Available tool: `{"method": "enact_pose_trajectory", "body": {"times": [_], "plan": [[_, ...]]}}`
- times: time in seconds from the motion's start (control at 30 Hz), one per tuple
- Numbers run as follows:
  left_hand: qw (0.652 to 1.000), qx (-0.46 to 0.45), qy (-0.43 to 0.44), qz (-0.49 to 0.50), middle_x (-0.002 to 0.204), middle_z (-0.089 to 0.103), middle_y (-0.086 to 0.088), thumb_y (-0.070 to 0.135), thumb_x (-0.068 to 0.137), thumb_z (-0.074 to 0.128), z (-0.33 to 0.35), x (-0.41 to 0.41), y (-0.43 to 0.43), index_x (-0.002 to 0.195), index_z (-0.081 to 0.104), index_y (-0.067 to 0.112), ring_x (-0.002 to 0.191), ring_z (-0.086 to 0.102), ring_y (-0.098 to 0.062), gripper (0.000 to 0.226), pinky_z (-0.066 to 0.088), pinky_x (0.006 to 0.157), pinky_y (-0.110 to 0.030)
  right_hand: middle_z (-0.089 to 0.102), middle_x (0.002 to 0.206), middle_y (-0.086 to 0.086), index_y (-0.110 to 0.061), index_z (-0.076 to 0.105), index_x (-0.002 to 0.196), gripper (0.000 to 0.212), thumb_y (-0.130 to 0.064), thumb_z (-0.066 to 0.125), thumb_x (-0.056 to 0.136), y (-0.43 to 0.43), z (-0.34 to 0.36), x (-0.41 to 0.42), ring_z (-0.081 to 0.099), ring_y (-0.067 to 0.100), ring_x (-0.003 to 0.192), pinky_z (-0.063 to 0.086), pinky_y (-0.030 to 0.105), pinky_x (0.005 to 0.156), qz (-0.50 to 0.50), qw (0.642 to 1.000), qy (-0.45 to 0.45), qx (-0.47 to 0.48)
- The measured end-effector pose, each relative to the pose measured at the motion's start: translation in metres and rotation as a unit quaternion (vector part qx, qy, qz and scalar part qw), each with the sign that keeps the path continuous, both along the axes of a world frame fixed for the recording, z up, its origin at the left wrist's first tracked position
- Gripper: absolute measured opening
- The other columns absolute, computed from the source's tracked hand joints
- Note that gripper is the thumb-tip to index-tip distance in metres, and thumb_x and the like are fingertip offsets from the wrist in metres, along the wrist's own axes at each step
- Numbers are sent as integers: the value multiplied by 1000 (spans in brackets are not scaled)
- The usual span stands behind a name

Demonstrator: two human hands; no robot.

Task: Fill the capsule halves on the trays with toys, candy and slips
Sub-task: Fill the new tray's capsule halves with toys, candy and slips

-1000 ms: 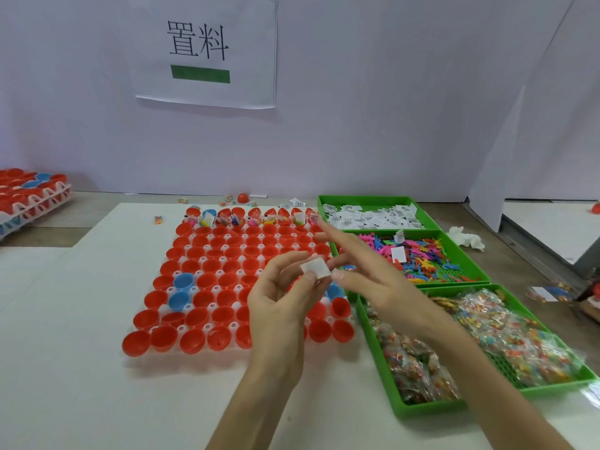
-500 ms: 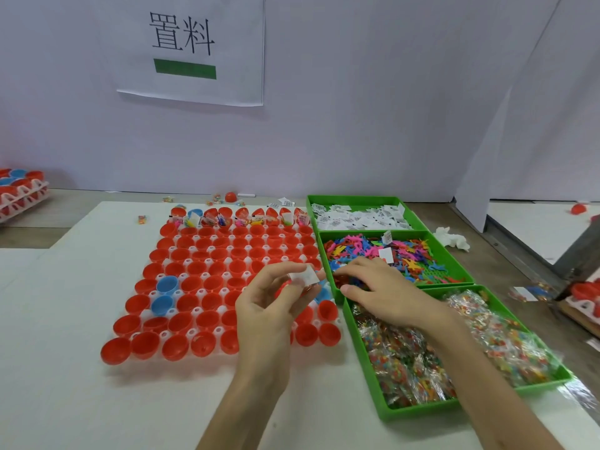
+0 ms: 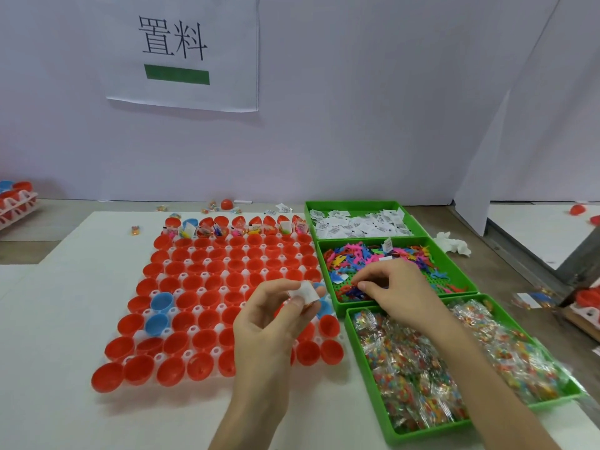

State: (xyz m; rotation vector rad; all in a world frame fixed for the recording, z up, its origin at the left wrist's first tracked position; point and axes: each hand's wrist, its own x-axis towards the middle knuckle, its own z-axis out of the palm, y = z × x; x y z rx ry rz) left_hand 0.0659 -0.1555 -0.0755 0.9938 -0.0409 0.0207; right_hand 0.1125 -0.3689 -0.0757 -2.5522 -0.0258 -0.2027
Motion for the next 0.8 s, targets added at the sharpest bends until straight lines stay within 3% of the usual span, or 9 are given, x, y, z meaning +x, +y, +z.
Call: {"method": "enact_pose_trajectory", "body": {"times": [0.13, 0.27, 0.47, 0.7, 0.8], "plan": [[1000, -9, 11, -16, 76, 73, -5, -7, 89, 60, -2, 2, 0, 76, 74, 16, 92, 76, -29, 30, 59, 72, -22, 69, 81, -26, -41, 74, 82, 26, -16, 73, 89, -2, -1, 1, 62, -13, 80, 44, 2, 64, -49, 997, -40, 54], [999, -19, 13, -35, 91, 75, -12, 10, 75, 71, -5, 3, -1, 80, 74, 14, 98, 74, -32, 7, 59, 74, -23, 72, 85, -19, -36, 75, 82, 26, -12, 72, 90, -6, 1, 2, 66, -6, 82, 54, 16, 78, -75, 991, -55, 100], [998, -20, 33, -45, 98, 71, -22, 10, 71, 71, -11, 6, -3, 80, 74, 11, 99, 73, -38, 10, 59, 73, -25, 74, 88, -13, -29, 77, 86, 21, -9, 70, 91, -11, 1, 2, 68, 0, 85, 56, 26, 82, -102, 976, -51, 185], [998, -23, 17, -62, 89, 73, -13, 10, 72, 72, -11, 5, -3, 81, 74, 12, 98, 73, -39, 9, 60, 75, -27, 74, 82, -19, -30, 75, 90, 16, -14, 74, 88, -8, 3, -1, 70, -1, 82, 60, 30, 72, -118, 961, -87, 232], [998, -12, 14, -58, 87, 72, -11, 11, 71, 72, -8, 3, -2, 79, 74, 14, 99, 72, -40, 9, 59, 75, -27, 76, 80, -13, -29, 76, 91, 15, -14, 75, 88, -8, 5, -3, 71, 2, 74, 56, 20, 60, -124, 948, -104, 274]]}}
